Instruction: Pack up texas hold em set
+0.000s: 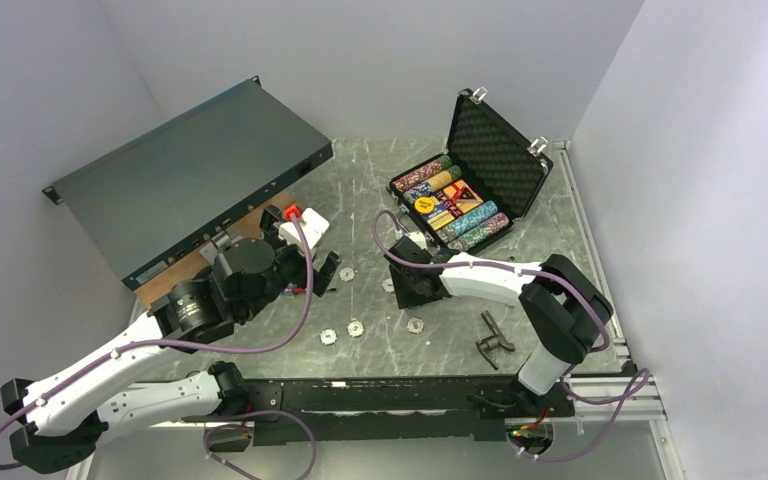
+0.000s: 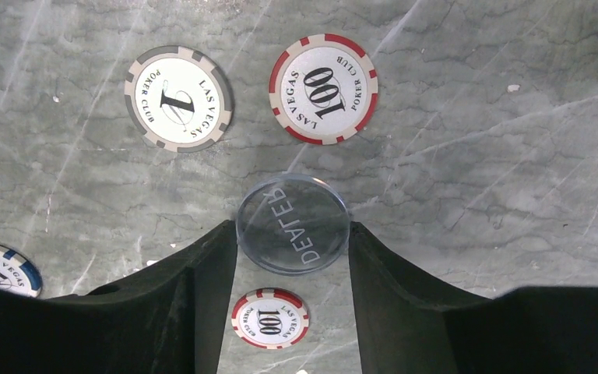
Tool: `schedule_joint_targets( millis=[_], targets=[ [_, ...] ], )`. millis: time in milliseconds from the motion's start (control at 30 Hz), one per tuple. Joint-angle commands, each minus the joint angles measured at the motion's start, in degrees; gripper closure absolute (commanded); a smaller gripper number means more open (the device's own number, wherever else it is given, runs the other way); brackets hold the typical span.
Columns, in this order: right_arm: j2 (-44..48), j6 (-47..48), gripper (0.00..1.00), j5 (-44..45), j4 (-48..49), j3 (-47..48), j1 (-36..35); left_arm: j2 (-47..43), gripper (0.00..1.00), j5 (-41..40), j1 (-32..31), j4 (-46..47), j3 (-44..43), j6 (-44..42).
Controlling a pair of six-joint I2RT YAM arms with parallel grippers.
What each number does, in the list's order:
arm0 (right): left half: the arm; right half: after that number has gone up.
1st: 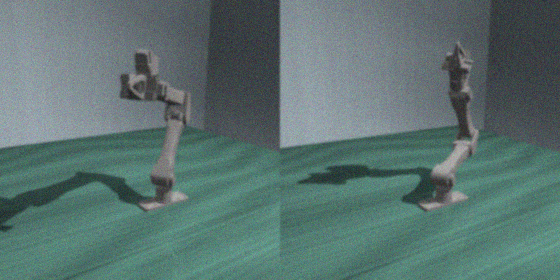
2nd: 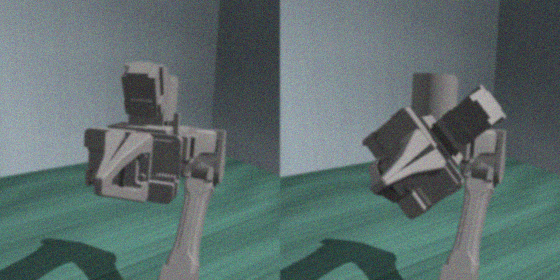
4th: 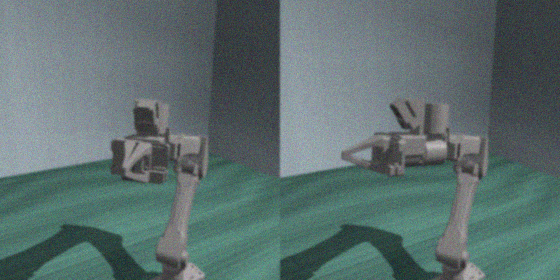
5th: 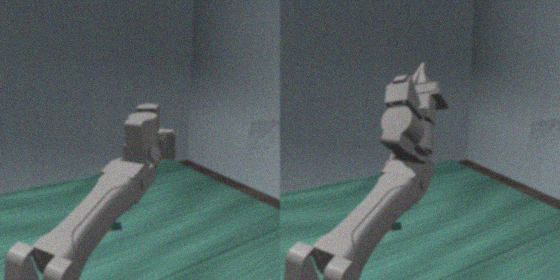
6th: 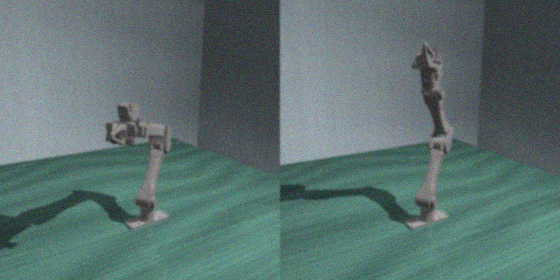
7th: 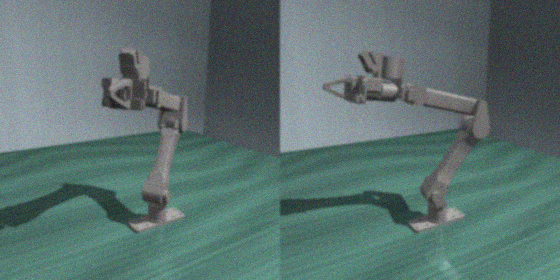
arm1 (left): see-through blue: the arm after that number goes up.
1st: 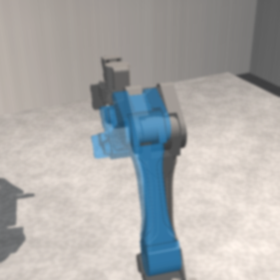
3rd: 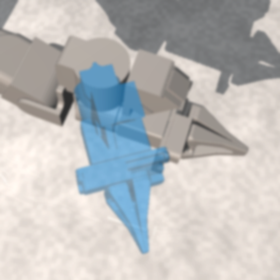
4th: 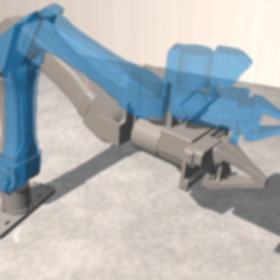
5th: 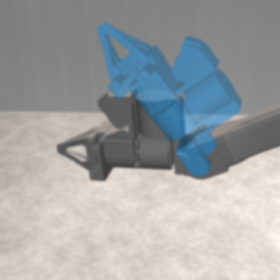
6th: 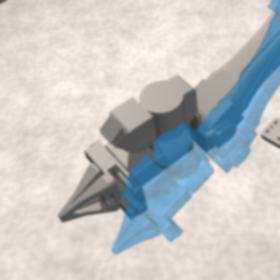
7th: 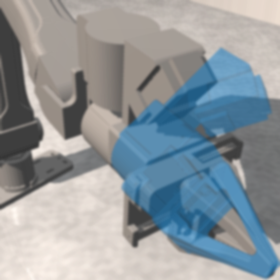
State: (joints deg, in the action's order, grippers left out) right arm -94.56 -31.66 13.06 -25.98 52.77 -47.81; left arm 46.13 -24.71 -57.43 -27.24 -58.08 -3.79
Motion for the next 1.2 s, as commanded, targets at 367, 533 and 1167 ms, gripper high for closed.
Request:
schedule_joint_targets(
  millis=[367, 533, 1167],
  targets=[
    [7.13, 0.16, 0.63, 6.70, 2.68, 0.04, -0.08, 0.38, 0.01, 1.59, 0.10, 1.77, -0.27, 0.28],
    [7.63, 3.74, 0.63, 9.96, 2.88, 4.52, 1.52, 0.29, 0.01, 2.10, 0.12, 2.06, -0.16, 0.28],
    [-15.34, 18.77, 0.61, 8.93, -3.61, 34.56, 20.49, 0.98, 0.01, 2.84, 0.12, 2.18, 0.07, 0.58]
  ],
)
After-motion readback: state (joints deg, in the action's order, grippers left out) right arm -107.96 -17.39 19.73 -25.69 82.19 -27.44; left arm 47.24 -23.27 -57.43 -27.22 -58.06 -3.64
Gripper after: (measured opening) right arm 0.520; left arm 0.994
